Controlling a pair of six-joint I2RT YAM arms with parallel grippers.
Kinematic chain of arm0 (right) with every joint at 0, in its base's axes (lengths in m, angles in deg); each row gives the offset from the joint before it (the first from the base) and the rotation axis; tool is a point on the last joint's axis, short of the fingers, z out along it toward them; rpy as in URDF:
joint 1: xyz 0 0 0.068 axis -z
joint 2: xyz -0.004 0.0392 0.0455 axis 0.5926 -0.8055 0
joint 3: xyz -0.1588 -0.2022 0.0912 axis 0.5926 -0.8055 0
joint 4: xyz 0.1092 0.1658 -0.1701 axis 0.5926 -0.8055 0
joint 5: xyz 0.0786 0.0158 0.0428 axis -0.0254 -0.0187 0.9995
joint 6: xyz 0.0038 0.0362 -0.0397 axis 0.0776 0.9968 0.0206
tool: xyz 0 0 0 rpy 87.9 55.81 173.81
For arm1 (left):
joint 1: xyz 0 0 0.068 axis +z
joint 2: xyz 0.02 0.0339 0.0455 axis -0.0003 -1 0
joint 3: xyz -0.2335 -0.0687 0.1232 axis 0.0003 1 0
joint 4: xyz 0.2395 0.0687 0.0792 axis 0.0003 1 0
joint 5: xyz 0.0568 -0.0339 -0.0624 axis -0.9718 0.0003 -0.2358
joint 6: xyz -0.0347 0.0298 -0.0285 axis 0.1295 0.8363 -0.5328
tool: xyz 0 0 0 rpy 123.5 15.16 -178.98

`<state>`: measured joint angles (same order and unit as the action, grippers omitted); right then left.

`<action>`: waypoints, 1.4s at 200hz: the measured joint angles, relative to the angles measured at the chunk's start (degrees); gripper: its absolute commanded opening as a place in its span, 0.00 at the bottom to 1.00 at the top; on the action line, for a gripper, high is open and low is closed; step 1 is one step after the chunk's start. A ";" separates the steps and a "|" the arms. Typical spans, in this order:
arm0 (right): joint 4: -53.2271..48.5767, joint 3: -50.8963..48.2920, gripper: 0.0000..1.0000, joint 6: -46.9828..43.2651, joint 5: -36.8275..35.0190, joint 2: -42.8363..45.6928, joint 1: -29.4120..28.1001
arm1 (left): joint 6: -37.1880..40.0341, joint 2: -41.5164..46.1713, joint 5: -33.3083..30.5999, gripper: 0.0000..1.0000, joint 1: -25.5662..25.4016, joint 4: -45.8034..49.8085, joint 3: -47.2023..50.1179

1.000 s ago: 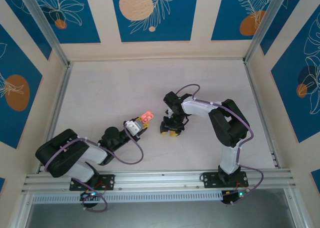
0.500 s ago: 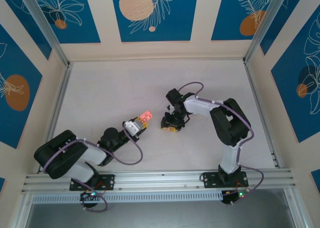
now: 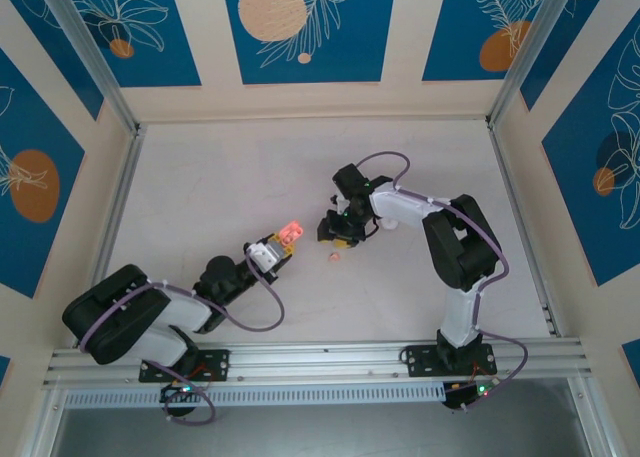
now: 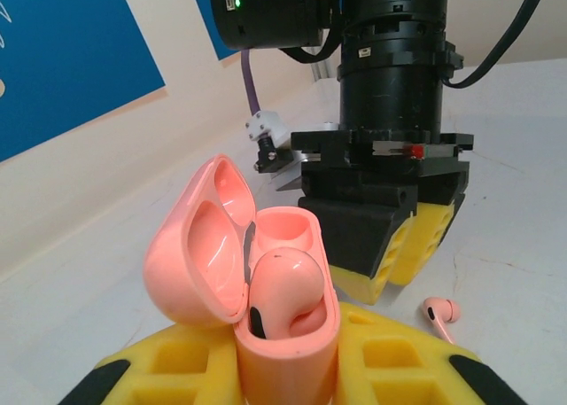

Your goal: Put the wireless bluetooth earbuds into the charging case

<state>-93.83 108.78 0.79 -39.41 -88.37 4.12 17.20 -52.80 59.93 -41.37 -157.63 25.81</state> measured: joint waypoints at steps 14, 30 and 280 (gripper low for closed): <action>-1.16 -0.09 0.46 1.07 -0.70 0.17 -0.07 | 0.07 0.33 -0.31 0.22 0.00 0.33 0.00; -2.62 -0.59 0.44 2.95 -1.64 1.03 -0.33 | 0.13 0.44 -0.31 0.22 0.00 0.90 0.00; -5.44 1.57 0.41 6.67 -4.63 -3.54 -3.56 | 0.63 7.21 -1.51 0.22 0.00 6.64 0.94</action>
<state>-99.28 110.35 7.46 -44.04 -91.91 0.55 17.83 -45.59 58.42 -41.37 -150.99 26.75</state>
